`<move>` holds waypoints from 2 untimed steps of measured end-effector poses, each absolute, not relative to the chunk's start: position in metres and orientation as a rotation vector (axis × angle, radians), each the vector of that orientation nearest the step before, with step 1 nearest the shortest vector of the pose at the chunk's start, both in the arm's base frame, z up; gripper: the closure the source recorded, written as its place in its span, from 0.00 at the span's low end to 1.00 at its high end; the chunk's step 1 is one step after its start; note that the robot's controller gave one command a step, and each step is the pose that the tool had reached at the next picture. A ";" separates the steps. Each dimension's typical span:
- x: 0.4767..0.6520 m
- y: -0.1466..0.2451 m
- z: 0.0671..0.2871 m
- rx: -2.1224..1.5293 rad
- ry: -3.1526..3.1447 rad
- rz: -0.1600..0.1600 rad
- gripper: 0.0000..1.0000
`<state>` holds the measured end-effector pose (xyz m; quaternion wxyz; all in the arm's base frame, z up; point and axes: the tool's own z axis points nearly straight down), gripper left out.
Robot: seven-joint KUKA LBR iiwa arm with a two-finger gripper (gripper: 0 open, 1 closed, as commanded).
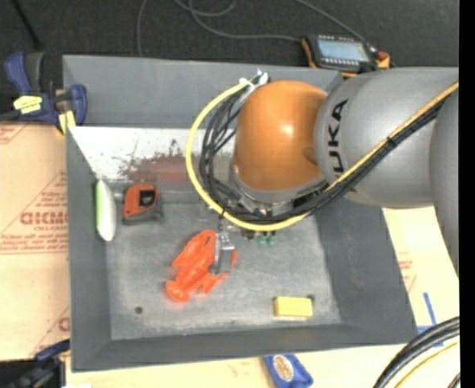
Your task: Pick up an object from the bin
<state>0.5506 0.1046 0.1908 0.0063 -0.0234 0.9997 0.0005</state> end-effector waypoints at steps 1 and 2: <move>0.571 0.108 0.159 -0.087 3.134 0.002 0.00; 0.551 0.087 0.126 -0.082 3.135 0.004 0.00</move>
Offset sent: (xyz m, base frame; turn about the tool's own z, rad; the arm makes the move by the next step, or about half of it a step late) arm -0.0076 -0.0366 -0.0885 0.0007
